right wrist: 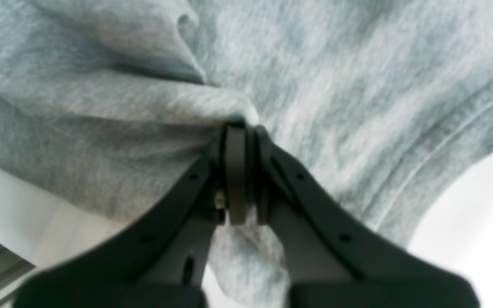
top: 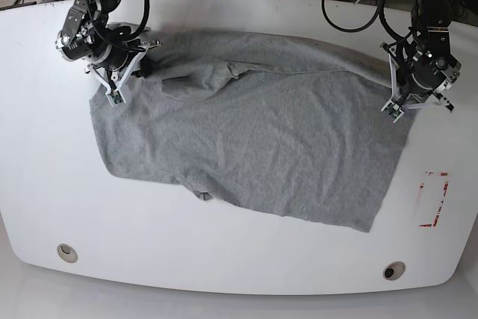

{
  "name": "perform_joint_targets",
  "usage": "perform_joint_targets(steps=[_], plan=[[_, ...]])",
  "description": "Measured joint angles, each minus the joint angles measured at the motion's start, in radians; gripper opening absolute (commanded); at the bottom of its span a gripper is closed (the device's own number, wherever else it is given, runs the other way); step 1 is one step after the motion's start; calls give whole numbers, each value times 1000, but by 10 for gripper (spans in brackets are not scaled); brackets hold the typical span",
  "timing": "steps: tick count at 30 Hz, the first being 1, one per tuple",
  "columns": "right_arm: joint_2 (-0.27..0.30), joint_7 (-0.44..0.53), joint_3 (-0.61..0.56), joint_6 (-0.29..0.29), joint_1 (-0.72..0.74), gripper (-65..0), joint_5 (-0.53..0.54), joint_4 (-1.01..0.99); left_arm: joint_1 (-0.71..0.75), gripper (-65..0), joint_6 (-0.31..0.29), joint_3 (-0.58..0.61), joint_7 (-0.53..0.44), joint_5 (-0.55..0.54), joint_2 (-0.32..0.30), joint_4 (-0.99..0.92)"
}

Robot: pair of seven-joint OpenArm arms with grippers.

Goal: Layout the t-shirt on the table in an organized manner, then fold the t-shirt properly
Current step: 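Move the right gripper back to the shirt collar edge and regrasp, then drag the left gripper's shirt edge toward the hem to straighten it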

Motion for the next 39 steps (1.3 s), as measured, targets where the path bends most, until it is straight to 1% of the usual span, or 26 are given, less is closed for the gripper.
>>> perform_joint_targets(steps=[5, 12, 16, 19, 21, 23, 29, 32, 39], plan=[[0, 0, 0, 0, -45, -628, 3, 56, -13, -637, 0, 10, 4, 1, 0, -1], [-4, -3, 0, 0, -124, -629, 2, 175, -57, -637, 0, 76, -8, 3, 1, -5], [-5, -2, 0, 0, -161, -629, 3, 195, -50, -636, 0, 84, -2, 0, 2, -5], [-18, -3, 5, 0, -184, -629, 3, 196, -54, -636, 0, 84, 4, 4, 1, -6], [-24, -4, 6, 0, -204, -629, 10, 196, -68, -636, 0, 84, 3, 3, -2, -6], [-24, -7, 6, 1, -216, -629, 39, 198, -78, -636, 0, 83, 2, 3, -4, -5], [-23, -2, 25, 1, -217, -629, 87, 208, -88, -636, 0, 79, 1, 0, -28, -5], [-24, -2, 48, 0, -214, -629, 85, 210, -97, -636, 0, 76, 3, 4, -34, -5], [-23, -3, 51, 0, -217, -629, 81, 210, -135, -635, 0, 54, 1, -4, -28, -5]])
